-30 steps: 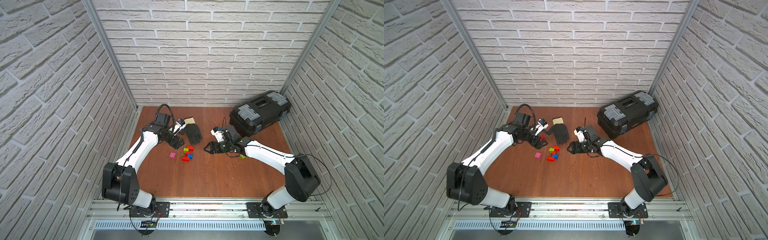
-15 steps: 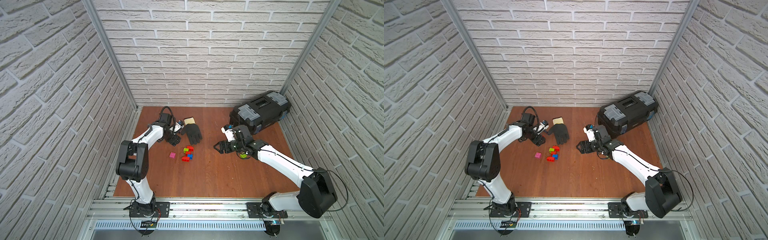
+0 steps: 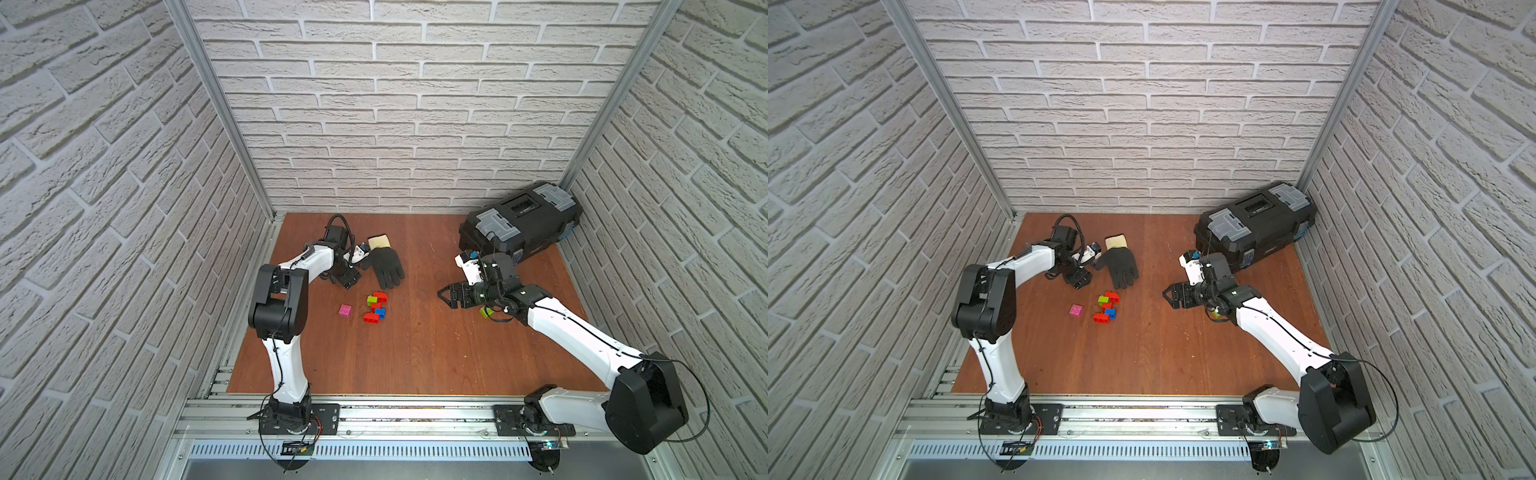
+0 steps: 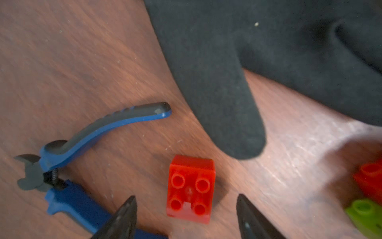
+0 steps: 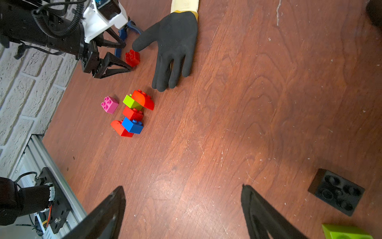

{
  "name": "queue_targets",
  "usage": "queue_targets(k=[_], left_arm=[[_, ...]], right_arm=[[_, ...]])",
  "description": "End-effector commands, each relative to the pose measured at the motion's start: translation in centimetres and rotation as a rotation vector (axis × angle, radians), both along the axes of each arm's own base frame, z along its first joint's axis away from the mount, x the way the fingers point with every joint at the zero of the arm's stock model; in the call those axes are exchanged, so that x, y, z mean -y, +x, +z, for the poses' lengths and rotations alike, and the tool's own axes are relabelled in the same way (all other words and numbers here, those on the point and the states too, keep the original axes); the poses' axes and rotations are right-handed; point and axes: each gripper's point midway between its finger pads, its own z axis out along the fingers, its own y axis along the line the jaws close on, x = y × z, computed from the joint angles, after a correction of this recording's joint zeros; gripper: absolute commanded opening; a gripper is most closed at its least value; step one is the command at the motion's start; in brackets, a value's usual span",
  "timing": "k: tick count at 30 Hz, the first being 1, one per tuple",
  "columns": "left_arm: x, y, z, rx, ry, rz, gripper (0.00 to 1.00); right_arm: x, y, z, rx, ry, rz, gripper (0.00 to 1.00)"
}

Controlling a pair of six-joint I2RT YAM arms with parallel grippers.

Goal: Assemble the letter s with lego
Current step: Pick up the lego brick from the center of the board.

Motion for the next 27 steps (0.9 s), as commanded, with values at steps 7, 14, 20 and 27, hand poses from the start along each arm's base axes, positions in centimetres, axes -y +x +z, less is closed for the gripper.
queue_targets(k=[7,14,20,27], left_arm=[[-0.1,0.8,-1.0,-0.019,-0.010,-0.017,0.54],[0.0,0.4,-1.1,-0.034,-0.014,-0.023,0.34],[0.3,-0.4,0.9,-0.035,-0.029,-0.031,0.31],[2.1,-3.8,5.5,-0.050,-0.066,-0.051,0.30]], right_arm=[[0.6,-0.2,1.4,0.043,0.065,-0.008,0.90],[1.3,-0.2,1.5,0.041,0.079,-0.031,0.91],[1.6,-0.1,1.7,0.043,0.100,-0.046,0.92],[1.8,-0.1,1.6,0.036,0.141,-0.049,0.93]])
